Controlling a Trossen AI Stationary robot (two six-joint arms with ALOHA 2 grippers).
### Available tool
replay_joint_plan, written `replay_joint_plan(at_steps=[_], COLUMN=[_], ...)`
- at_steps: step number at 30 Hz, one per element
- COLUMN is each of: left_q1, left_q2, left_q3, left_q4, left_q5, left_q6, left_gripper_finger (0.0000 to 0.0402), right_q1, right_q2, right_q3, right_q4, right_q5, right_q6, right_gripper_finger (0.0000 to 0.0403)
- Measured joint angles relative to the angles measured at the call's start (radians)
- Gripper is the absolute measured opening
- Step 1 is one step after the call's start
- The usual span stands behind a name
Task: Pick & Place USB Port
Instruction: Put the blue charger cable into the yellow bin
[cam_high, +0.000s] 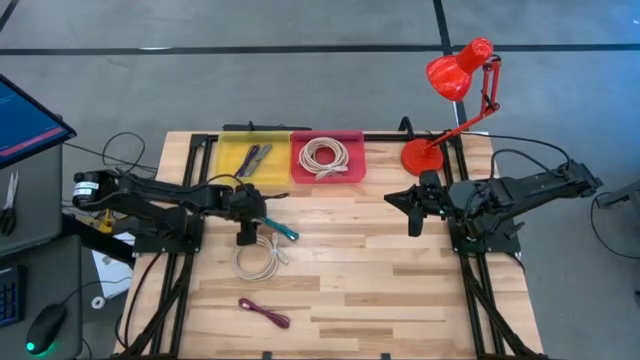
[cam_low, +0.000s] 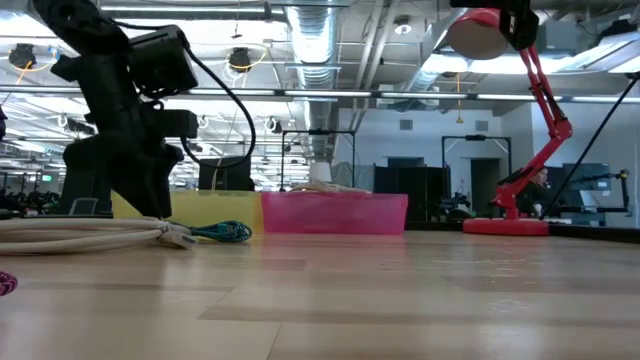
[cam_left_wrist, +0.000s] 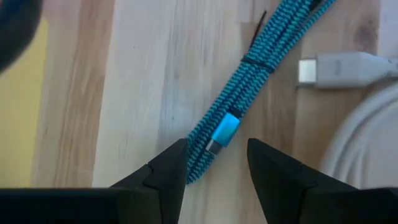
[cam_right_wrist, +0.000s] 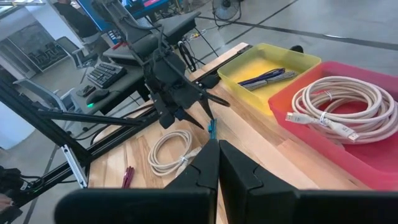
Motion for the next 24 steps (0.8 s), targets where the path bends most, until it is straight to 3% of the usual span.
replay_joint_plan(at_steps=[9,20,24], left_q1=[0.008,0.009,0.008], left_q2=[0.000,0.000,-0.003], left_q3=[-0.068,-0.113,-0.135], left_q4=[0.139,0.174,0.193], left_q5=[0.069,0.071,0.076], left_q6=[-0.003,-0.030,-0.083], left_gripper_finger=[0.0163,0.0162,0.0138], right_q1=[0.000,0.000,0.000], right_q2=[0.000,0.000,0.000], right_q3=[0.000,0.000,0.000], right_q4=[0.000,0.000,0.000], right_q5=[0.000,0.000,0.000], right_q6=[0.000,0.000,0.000], right_gripper_finger=[0.0001,0.0001,0.0001])
